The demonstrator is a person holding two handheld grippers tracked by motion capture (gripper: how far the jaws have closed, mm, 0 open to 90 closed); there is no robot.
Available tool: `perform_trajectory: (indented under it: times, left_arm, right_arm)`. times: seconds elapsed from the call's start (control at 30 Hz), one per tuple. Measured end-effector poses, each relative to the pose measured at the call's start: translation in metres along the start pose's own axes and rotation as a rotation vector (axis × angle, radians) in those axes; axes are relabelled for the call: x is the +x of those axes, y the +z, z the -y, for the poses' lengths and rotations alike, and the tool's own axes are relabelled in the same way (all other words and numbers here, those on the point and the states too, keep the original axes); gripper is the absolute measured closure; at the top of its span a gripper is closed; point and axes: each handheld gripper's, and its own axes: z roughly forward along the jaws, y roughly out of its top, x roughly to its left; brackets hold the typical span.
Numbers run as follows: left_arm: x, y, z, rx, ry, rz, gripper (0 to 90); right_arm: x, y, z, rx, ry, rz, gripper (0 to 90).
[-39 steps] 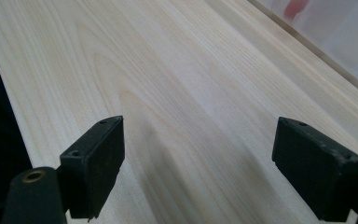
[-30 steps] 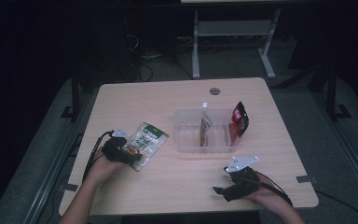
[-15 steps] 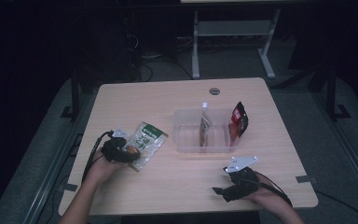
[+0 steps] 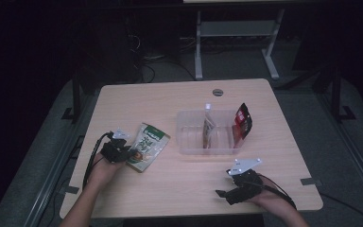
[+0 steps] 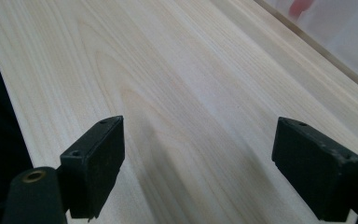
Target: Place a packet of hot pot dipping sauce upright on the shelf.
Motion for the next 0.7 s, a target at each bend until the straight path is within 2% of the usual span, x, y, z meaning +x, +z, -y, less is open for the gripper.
perform_trajectory:
  times: [0.07,0.23,0.33,0.53,0.6,0.7]
  left_arm:
    - [0.001,-0.001,0.000,-0.007,0.009,0.005,78.8]
    - [0.002,-0.001,0.000,-0.016,-0.020,0.032,86.3]
    - [0.003,-0.002,0.000,-0.017,-0.020,0.037,88.0]
    - [0.001,-0.005,-0.002,-0.044,-0.031,0.088,89.2]
    - [0.000,-0.008,-0.003,-0.047,-0.015,0.104,89.3]
    - [-0.003,-0.014,-0.005,-0.069,-0.012,0.127,89.5]
  right_arm:
    - [0.000,0.000,0.000,0.001,0.000,-0.001,16.5]
    - [0.000,0.001,0.001,0.010,-0.003,0.000,16.5]
    - [-0.001,0.004,0.002,0.025,-0.021,0.009,16.5]
    - [-0.002,0.007,0.002,0.036,-0.020,0.013,16.5]
    - [-0.002,0.007,0.001,0.035,-0.020,0.013,16.5]
    - [-0.002,0.007,0.001,0.023,-0.020,0.019,16.5]
